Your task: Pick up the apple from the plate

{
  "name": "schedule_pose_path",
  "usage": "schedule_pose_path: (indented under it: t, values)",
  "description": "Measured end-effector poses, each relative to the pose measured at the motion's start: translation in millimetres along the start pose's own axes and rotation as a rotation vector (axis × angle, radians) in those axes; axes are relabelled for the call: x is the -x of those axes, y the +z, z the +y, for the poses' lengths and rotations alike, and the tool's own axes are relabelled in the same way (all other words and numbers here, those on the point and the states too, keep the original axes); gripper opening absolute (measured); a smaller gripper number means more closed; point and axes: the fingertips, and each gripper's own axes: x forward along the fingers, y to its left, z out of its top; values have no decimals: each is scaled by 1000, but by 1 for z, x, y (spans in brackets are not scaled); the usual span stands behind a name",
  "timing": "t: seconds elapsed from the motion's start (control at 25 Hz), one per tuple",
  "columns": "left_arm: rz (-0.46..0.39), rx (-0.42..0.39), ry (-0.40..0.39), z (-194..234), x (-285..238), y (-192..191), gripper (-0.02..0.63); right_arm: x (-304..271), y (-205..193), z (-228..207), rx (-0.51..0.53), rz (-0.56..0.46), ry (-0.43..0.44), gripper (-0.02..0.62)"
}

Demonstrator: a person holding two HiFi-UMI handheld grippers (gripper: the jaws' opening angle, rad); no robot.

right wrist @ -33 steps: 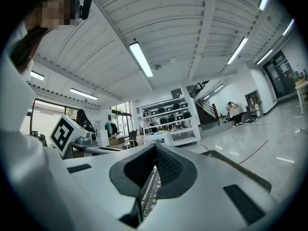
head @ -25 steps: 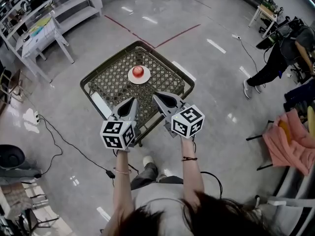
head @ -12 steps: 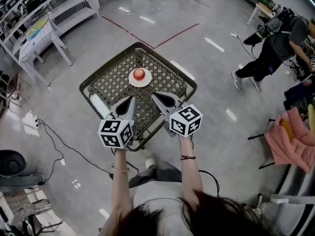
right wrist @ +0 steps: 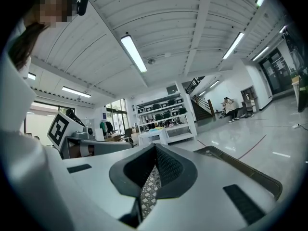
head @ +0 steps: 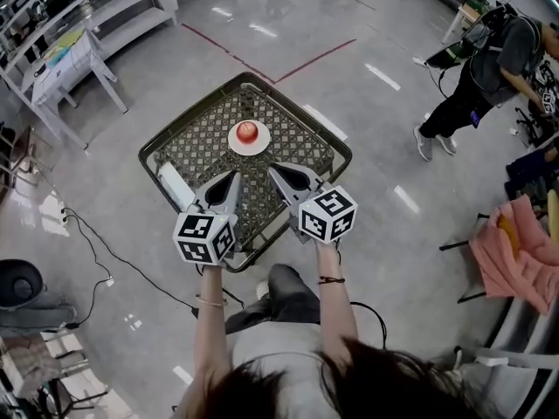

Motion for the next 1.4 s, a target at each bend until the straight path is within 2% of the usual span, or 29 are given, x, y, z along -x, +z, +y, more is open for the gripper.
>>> schedule_pose_path:
  t: [0.2, 0.32, 0.56, 0.96, 1.4]
  values:
    - [24, -8, 7, 15, -16, -1, 9, -20, 1, -18, -3, 25, 22, 9]
    - [23, 15, 8, 22, -27, -1, 9, -29, 5, -32, -11, 35, 36, 9]
    - [23, 26, 62, 34, -50, 5, 9, -44, 6, -56, -27, 83, 60, 9]
    - [70, 67, 81, 47, -96, -4, 9, -74, 11, -97, -41, 115, 102, 9]
    - [86, 111, 126, 78, -110, -14, 9, -101, -3, -121, -52, 161, 135, 9]
